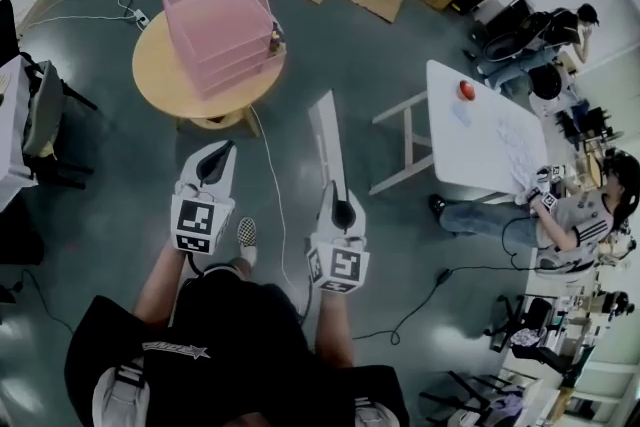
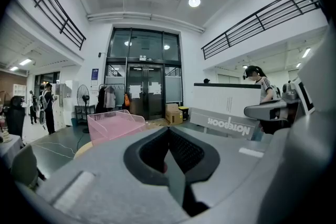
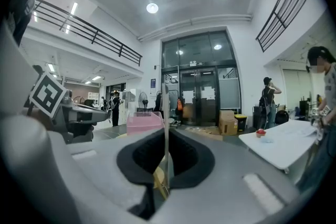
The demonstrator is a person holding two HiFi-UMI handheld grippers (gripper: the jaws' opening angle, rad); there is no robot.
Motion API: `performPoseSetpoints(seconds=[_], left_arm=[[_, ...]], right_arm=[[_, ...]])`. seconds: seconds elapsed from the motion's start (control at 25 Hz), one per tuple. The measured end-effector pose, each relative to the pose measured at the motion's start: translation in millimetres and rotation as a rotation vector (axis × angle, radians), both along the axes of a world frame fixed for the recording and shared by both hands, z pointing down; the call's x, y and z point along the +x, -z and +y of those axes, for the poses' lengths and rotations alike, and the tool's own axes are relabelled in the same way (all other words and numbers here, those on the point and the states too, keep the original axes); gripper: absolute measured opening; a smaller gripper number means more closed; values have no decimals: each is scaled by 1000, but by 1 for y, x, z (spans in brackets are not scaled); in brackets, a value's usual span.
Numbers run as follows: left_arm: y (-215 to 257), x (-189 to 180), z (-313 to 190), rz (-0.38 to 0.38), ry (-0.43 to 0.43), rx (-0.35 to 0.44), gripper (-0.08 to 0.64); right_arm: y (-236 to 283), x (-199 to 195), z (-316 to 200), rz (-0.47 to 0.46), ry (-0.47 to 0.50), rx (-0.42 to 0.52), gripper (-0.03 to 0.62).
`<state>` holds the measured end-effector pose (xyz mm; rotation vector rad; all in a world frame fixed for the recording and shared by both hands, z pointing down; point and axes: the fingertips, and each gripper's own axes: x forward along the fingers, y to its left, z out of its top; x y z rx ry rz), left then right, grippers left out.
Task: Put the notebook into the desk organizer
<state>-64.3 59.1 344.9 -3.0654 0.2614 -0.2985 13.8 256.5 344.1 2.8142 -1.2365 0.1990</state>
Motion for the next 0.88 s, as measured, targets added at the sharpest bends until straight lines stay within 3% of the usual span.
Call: performPoseSetpoints(seconds=[0.44,0.88], left_arm=[[4,71,-44,-16,62,37,10],[15,68,-75,-6,180,50,9]], right_arm=[[-4,89,-49,-3,58,26,12],[6,118,-99,12,164,71,12]])
